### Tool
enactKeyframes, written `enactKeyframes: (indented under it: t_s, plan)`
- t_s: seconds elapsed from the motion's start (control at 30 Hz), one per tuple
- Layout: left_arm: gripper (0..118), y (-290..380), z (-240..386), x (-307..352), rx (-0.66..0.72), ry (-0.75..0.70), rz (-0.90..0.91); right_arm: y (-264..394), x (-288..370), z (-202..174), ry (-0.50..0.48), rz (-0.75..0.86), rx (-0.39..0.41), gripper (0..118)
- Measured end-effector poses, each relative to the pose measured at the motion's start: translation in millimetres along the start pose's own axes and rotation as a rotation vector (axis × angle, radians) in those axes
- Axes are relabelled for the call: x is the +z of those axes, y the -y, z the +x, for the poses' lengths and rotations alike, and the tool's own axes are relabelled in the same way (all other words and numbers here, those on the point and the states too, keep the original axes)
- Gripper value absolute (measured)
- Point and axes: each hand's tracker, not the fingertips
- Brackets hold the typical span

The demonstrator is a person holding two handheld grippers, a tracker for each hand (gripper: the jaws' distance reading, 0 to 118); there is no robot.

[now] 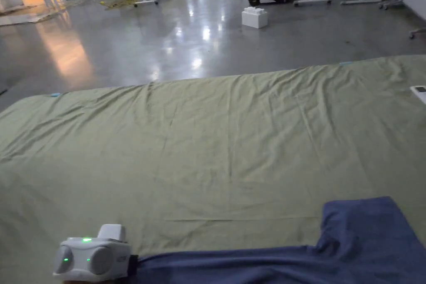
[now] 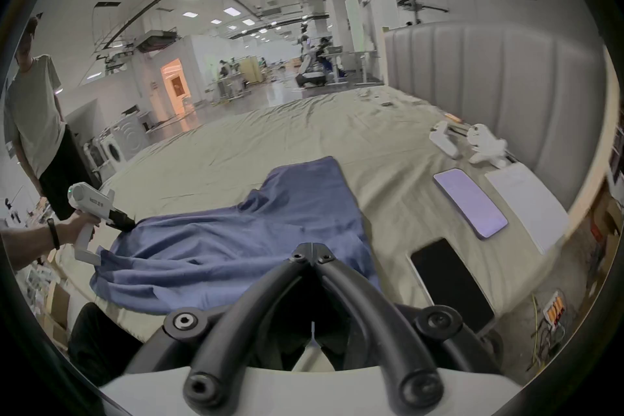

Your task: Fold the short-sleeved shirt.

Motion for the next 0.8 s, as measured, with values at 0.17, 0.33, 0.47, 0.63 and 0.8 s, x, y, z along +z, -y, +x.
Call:
enactKeyframes:
  t_s: [0.17,0.33,0.47,0.63,0.8]
  plan:
    - [8,-3,-4,0,-0.044,-0.001,-0.004,-60,-140,20,-0.028,-0.323,0.114,76]
    - [8,-2,-2,7,-0.018,0.021,-0.02,-108,-242,38,0.102,-0.446,0.147,77]
    - [8,1,4,8,-0.038,0.022,-0.009,-103,-287,46,0.198,-0.616,0.131,77]
    - [8,2,4,8,0.023,0.064,-0.01,-92,-285,30,0.185,-0.593,0.197,61]
    - [7,-4,4,3,0.103,0.073,0.034,-91,-275,27,0.103,-0.57,0.151,1]
